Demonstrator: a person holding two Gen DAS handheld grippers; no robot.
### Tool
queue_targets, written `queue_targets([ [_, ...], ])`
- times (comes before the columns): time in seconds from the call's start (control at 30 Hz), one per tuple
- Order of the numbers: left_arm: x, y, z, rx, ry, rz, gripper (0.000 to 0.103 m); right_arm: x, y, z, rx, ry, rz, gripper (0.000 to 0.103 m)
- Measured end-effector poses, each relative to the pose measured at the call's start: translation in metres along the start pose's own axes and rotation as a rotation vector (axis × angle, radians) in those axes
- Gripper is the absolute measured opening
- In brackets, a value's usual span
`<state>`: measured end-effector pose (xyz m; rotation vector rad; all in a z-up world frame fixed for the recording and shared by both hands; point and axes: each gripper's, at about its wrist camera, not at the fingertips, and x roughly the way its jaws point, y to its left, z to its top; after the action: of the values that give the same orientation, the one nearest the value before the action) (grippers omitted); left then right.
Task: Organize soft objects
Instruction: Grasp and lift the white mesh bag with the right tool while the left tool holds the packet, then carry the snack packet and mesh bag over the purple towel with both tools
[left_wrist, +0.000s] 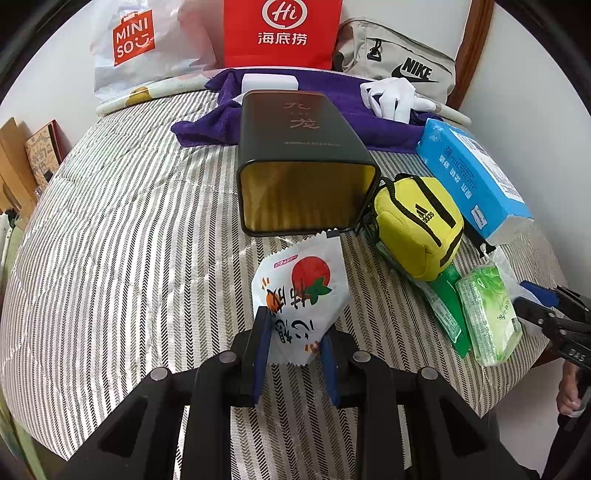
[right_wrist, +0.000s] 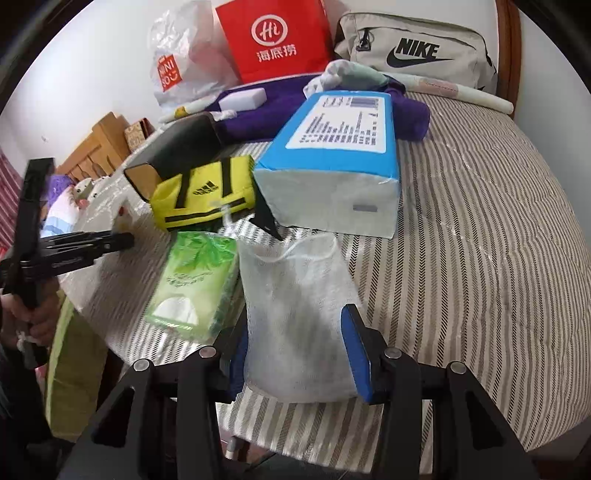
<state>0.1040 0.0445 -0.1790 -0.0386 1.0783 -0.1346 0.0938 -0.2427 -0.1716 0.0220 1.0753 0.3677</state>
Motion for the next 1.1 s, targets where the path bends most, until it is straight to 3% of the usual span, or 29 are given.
queue_targets([
  [0.43,0.000,0.005,0.000,-0.003,-0.004,-0.015,0.033,0.006,-0.004,-0.003,-0.026,-0.064,-0.081,0.063],
  [0.57,0.003,0.003,0.004,0.000,-0.016,-0.009,0.035,0.010,-0.002,-0.002,-0.046,-0.076,-0.116,0.063],
  [0.67,0.005,0.003,0.006,-0.003,-0.033,-0.006,0.035,0.008,-0.006,-0.002,-0.028,-0.093,-0.137,0.052],
  [0.77,0.005,0.003,0.006,-0.010,-0.041,-0.009,0.034,0.005,-0.014,-0.001,-0.002,-0.098,-0.145,0.026],
  [0.8,0.005,0.003,0.006,-0.006,-0.046,-0.013,0.026,0.004,-0.018,0.000,0.015,-0.096,-0.137,0.015],
  [0.9,0.001,0.003,0.005,0.000,-0.060,-0.032,0.018,0.002,-0.025,0.001,0.043,-0.081,-0.091,0.006],
  [0.97,-0.004,0.003,0.005,0.006,-0.071,-0.049,0.011,0.000,-0.024,0.001,0.038,-0.073,-0.069,0.006],
  [1.1,-0.014,0.003,0.006,0.003,-0.089,-0.062,0.008,-0.010,-0.014,-0.001,0.014,-0.087,-0.047,0.005],
])
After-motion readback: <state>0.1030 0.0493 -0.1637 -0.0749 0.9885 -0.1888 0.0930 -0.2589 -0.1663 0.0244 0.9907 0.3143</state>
